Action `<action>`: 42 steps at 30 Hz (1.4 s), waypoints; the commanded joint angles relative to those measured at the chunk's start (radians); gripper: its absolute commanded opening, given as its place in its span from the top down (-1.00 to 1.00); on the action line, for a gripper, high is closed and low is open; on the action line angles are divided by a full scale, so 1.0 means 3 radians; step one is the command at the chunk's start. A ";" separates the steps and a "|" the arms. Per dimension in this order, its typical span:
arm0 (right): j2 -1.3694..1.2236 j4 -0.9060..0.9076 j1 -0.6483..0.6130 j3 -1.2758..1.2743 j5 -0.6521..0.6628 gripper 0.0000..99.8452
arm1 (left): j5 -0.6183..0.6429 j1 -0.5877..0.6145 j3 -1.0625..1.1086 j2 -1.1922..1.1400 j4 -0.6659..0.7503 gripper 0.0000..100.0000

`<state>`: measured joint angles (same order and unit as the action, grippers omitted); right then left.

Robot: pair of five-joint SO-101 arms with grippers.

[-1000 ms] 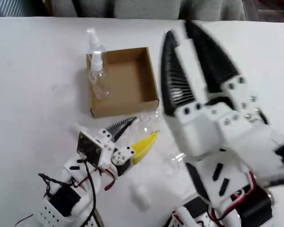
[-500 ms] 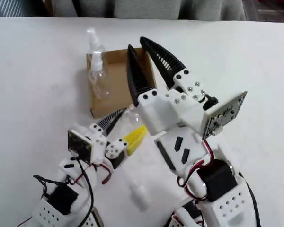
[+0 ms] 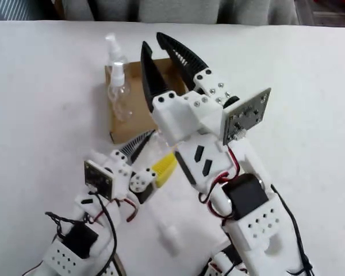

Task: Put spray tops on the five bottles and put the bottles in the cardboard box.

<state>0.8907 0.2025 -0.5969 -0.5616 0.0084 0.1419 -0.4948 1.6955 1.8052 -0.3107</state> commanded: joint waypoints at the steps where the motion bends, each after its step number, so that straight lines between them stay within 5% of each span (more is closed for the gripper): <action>1: 0.0069 0.0488 0.0095 0.0046 0.0036 0.87 | 0.0041 0.0289 -0.0020 0.0064 0.0056 0.95; 5: 0.0115 0.1445 0.0284 0.0159 0.0041 0.87 | 0.0046 0.0565 -0.0133 0.0059 -0.0036 0.95; 12: 0.0110 0.2892 0.0596 0.0174 0.0619 0.86 | 0.0046 0.0913 -0.0834 0.0054 -0.1166 0.95; 17: 0.0105 0.3578 0.0754 0.0148 0.0701 0.86 | 0.0046 0.1164 -0.0885 0.0054 -0.1274 0.95; 24: 0.0110 0.4319 0.0575 -0.0343 0.1534 0.86 | 0.0046 0.1501 -0.0900 0.0049 -0.1309 0.96; 29: 0.0141 0.4329 0.0120 -0.0941 0.2051 0.86 | 0.0051 0.1578 -0.1105 0.0049 -0.1698 0.96; 32: 0.0141 0.4161 -0.0228 -0.1335 0.2041 0.85 | 0.0051 0.1614 -0.1120 0.0049 -0.1744 0.96; 38: 0.0141 0.3900 -0.0872 -0.1611 0.1084 0.56 | 0.0051 0.1716 -0.1110 0.0049 -0.1744 0.96; 42: 0.0141 0.3879 -0.1373 -0.1621 0.0834 0.45 | 0.0051 0.1716 -0.1110 0.0049 -0.1754 0.96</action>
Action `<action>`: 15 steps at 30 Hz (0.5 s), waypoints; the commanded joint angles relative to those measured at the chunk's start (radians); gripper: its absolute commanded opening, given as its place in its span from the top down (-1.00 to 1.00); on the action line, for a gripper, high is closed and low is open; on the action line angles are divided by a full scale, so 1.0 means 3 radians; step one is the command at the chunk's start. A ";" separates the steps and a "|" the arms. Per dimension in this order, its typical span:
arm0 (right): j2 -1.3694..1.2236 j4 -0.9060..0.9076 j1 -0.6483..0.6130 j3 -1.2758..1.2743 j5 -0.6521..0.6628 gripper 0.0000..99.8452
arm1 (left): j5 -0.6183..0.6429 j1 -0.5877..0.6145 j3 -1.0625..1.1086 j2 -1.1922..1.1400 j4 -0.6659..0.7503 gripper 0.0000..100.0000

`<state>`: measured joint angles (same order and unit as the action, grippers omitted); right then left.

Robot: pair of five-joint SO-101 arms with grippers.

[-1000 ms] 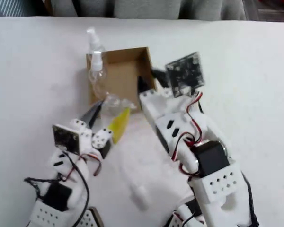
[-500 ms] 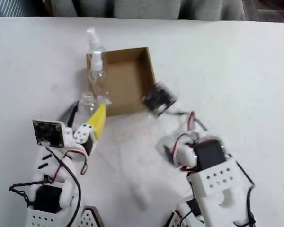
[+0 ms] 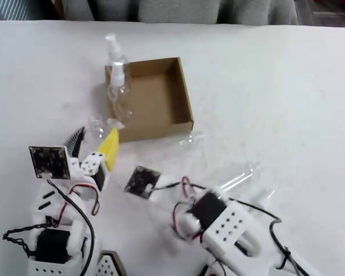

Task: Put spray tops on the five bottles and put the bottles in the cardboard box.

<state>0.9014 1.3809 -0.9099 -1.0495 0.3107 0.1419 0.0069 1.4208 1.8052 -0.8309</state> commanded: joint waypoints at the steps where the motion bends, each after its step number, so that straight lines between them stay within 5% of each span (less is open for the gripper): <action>1: 0.0100 -0.0054 -0.0463 0.0000 -0.0205 0.45 | 0.0051 0.0043 -0.0194 0.0049 -0.0020 0.96; 6: 0.0069 -0.0309 -0.0816 -0.0312 -0.0307 0.45 | 0.0051 0.0043 -0.0189 0.0049 -0.0020 0.96; 15: 0.0069 -0.0662 -0.0806 -0.0644 -0.0286 0.45 | 0.0051 0.0028 -0.0189 0.0049 -0.0015 0.96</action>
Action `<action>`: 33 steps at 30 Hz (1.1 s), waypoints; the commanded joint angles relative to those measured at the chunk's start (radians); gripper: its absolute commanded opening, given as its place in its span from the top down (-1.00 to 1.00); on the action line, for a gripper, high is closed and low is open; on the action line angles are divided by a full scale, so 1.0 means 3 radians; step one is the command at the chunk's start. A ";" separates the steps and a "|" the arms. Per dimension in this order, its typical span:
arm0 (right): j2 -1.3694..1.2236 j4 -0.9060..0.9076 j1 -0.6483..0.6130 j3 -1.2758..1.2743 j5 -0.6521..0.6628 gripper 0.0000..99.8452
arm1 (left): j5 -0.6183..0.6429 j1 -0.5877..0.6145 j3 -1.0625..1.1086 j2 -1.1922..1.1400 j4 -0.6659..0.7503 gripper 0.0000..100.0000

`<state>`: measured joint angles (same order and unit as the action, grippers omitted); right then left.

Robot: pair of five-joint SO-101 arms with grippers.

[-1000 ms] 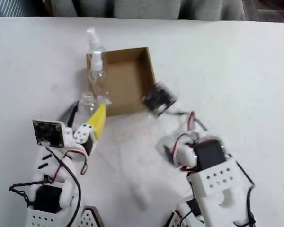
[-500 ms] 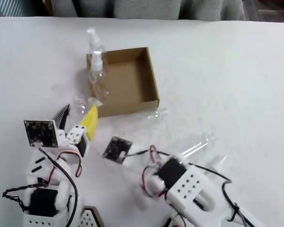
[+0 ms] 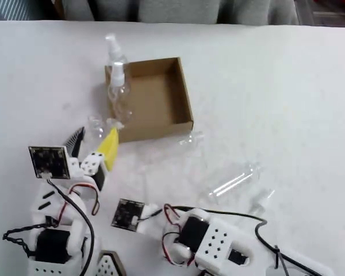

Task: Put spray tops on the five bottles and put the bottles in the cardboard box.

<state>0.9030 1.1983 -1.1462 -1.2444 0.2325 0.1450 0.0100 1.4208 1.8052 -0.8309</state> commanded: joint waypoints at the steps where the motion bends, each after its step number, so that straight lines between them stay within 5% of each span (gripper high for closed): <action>1: 0.0064 -0.0090 -0.0018 -0.0036 -0.0026 0.45 | 0.0041 0.0018 -0.0189 0.0049 -0.0015 0.96; 11: -0.0182 -0.0698 0.0401 -0.0414 -0.0020 0.46 | 0.0041 0.0013 -0.0189 0.0049 -0.0031 0.96; 18: -0.0550 -0.0954 0.0867 -0.0235 -0.0020 0.99 | 0.0041 0.0008 -0.0189 0.0049 -0.0036 0.96; 23: -0.0386 -0.0473 0.1496 0.0102 -0.0010 0.95 | 0.0041 0.0008 -0.0189 0.0049 -0.0036 0.96; 33: 0.0294 0.1036 0.3051 0.1350 0.1759 0.97 | 0.0041 0.0008 -0.0189 0.0049 -0.0036 0.96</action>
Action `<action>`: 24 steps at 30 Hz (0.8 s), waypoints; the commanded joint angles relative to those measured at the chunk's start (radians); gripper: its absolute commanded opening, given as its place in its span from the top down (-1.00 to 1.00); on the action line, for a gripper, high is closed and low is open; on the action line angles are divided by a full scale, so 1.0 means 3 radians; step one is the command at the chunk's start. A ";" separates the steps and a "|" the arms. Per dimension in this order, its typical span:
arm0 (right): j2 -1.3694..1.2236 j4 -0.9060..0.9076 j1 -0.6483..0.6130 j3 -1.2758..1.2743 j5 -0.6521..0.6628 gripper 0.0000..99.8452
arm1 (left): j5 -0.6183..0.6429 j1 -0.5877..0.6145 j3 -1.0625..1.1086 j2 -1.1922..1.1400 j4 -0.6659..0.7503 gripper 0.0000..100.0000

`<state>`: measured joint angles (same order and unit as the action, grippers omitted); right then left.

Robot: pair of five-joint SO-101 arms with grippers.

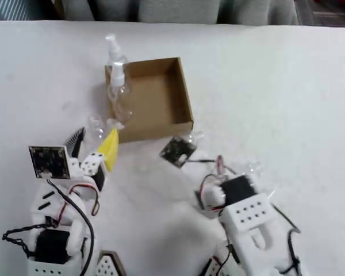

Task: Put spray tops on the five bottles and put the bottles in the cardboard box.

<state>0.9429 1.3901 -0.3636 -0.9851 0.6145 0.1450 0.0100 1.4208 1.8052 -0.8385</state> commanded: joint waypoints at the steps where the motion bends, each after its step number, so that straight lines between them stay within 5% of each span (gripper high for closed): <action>1: 0.0197 0.0509 0.0616 0.0614 0.0696 0.97 | 0.0041 0.0008 -0.0189 0.0049 -0.0010 0.96; 11: -0.0248 0.0524 0.2437 0.0972 0.2537 0.97 | 0.0041 0.0013 -0.0184 0.0049 -0.0015 0.96; 24: -0.2074 -0.1235 0.3869 0.0992 0.4322 0.92 | 0.0041 0.0013 -0.0184 0.0049 -0.0020 0.96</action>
<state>0.4150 1.1431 0.7411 -0.7365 1.8267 0.1450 0.0100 1.4208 1.8052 -0.8385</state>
